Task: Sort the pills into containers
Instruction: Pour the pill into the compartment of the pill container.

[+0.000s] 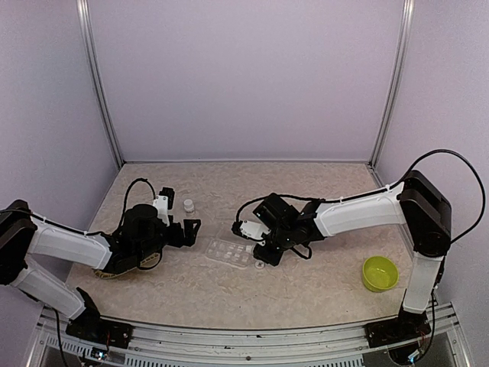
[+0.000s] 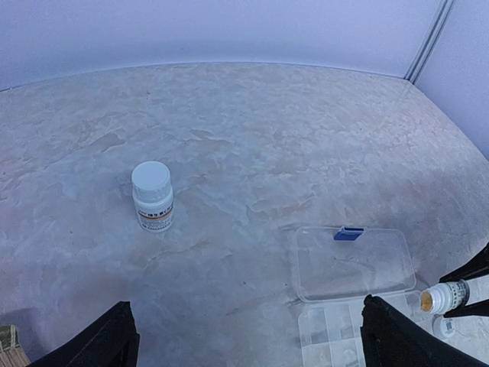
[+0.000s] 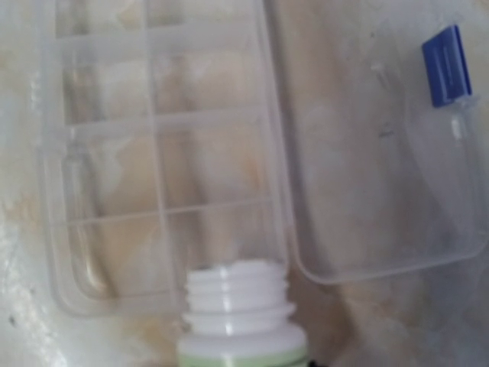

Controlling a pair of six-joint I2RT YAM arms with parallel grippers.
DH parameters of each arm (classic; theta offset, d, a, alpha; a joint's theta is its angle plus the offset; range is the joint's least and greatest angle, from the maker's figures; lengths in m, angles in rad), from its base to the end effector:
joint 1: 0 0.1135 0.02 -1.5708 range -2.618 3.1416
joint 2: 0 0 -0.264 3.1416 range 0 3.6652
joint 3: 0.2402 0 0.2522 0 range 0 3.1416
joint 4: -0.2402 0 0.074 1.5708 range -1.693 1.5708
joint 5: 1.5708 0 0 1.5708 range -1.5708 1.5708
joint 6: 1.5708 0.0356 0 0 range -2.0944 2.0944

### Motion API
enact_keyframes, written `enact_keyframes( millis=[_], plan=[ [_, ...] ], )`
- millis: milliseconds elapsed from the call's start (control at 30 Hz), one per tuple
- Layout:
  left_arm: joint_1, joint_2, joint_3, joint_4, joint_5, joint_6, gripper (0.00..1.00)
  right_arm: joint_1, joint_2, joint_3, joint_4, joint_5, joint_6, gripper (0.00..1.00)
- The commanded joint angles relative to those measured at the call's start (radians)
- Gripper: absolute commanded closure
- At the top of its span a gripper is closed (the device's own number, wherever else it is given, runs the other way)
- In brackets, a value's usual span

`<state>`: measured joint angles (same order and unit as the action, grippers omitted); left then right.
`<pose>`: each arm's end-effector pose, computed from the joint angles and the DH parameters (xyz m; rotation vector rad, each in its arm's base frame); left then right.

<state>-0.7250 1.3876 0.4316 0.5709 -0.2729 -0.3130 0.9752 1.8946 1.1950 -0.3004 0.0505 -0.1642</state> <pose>0.2029 -0.1669 0.1669 0.2230 1.9516 -0.4204 0.2199 0.3212 0.1598 -1.3795 2.1891 0.2394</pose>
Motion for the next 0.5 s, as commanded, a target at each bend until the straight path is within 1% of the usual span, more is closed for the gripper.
enact_keyframes(
  millis=[0,467],
  plan=[
    [0.009,0.005,0.014,0.018,0.004,0.0,0.01,0.014,0.002,0.025,-0.033,0.011,-0.003,0.93],
    [0.009,0.004,0.015,0.017,0.004,0.001,0.01,0.015,-0.001,0.039,-0.058,0.011,-0.005,0.92]
  ],
)
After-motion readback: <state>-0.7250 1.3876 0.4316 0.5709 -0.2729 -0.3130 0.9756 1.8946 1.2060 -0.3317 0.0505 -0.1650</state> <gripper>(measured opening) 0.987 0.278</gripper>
